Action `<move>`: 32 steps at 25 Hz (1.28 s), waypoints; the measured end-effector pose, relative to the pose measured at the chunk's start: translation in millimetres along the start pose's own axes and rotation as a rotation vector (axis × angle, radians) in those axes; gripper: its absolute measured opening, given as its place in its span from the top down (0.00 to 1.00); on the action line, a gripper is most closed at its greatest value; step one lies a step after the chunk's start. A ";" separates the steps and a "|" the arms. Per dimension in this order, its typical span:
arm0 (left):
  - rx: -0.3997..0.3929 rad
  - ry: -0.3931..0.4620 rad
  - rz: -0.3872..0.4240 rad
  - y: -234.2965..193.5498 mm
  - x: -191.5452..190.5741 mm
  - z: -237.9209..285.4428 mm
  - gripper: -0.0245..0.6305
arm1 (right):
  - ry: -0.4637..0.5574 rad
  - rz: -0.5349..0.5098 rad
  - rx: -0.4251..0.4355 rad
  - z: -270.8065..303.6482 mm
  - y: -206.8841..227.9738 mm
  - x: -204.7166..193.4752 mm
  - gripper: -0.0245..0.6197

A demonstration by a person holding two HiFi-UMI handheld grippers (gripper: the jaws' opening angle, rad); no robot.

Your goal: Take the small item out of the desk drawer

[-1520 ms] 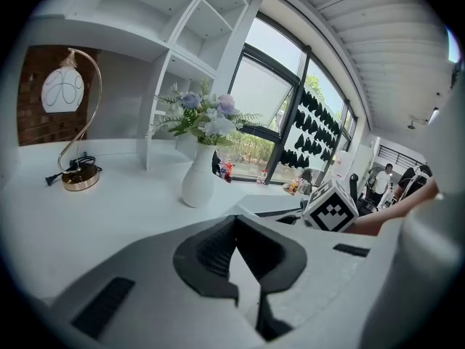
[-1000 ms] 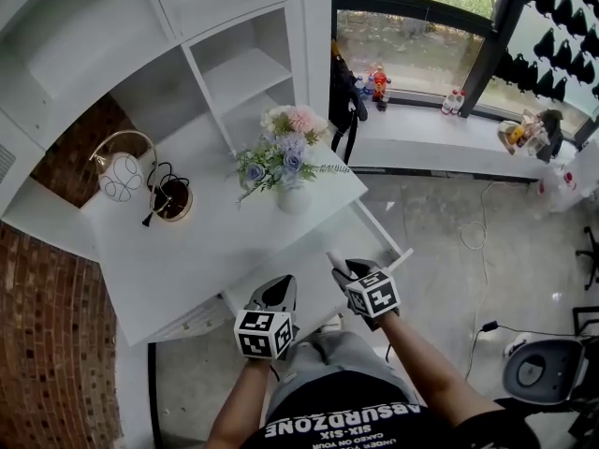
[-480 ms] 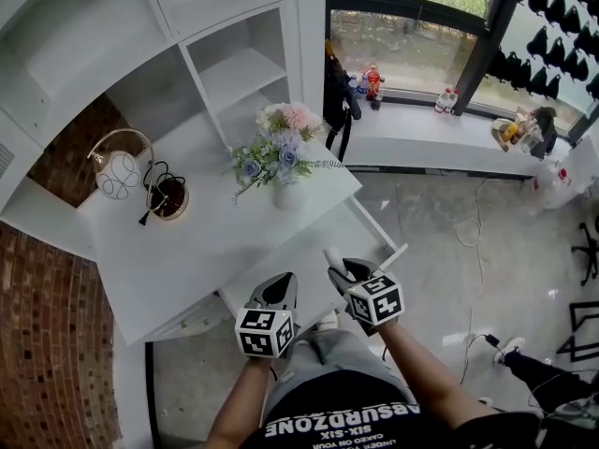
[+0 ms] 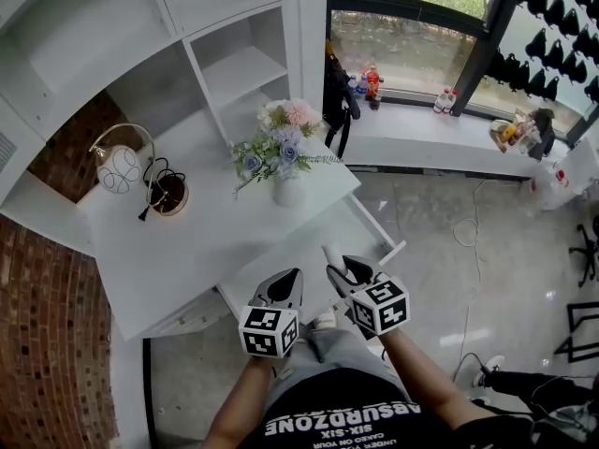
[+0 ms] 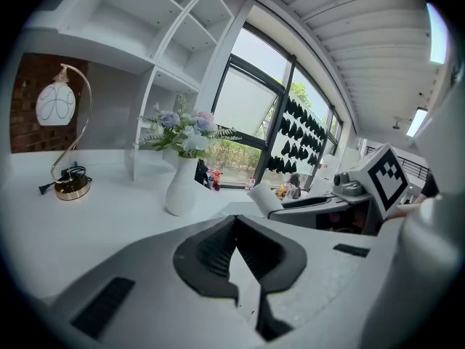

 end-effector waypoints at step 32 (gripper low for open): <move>-0.028 0.030 -0.001 32.4 -8.6 -23.7 0.95 | 0.096 0.015 0.002 -52.7 -30.2 3.8 0.76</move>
Point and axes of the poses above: the fingertips, and each gripper's own axes: z forward along the fingers, y to its right, x out of its top, the point moved 10 cm from there along -z, backward along the fingers, and after that the axes turned 11 degrees about -x, right-handed, at the moved point
